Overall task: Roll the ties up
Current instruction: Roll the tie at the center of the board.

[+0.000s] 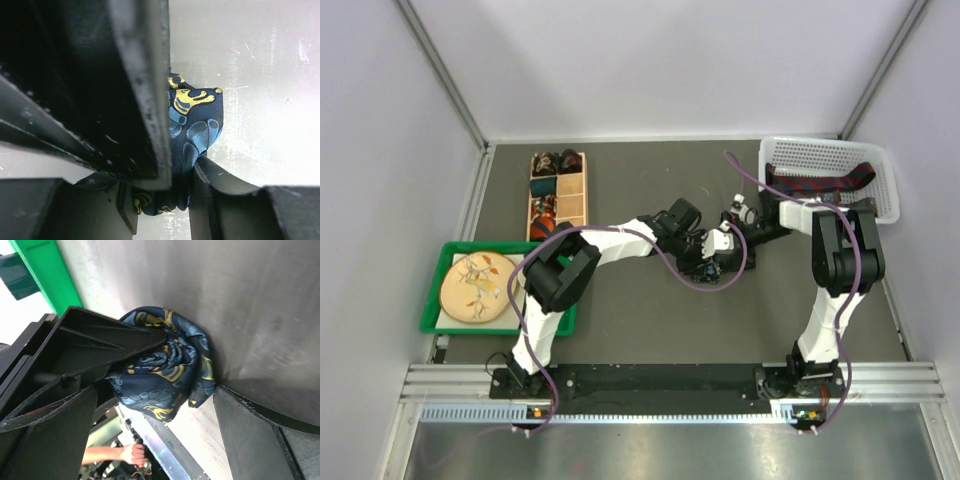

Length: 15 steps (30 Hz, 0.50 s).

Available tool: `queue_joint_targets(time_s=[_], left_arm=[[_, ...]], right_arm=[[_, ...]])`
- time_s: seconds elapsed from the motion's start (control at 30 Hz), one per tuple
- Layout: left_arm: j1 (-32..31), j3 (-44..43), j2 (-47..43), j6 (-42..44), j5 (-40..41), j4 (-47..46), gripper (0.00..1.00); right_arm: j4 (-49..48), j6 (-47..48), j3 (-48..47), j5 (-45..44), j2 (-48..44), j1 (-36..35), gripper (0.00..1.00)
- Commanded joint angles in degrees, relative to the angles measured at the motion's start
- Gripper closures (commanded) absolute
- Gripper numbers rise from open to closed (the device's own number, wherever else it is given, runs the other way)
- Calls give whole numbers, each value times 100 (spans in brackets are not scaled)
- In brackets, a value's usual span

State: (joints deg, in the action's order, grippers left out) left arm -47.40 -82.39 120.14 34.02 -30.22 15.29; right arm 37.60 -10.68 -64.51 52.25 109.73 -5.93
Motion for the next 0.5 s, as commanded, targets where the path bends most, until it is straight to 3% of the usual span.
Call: queue_joint_targets(time_s=[0.0,0.17,0.2,0.37,0.47], left_arm=[[-24,197,484,193,640,800,100],[-24,223,467,184,605,774,100],[-24,249,449,184,605,765,100],[-24,276,440,201,587,783,100],[-15,276,423,219,561,791,100]], right_arm=[[-518,153,79,566,93,-215,5],[-666,101,334,489,-346,-171,19],[-719,31,403,392,-356,-163,26],[-992,-136,404,75,-260,-162,40],[-957,-119,343,-205,-259,-154,40]])
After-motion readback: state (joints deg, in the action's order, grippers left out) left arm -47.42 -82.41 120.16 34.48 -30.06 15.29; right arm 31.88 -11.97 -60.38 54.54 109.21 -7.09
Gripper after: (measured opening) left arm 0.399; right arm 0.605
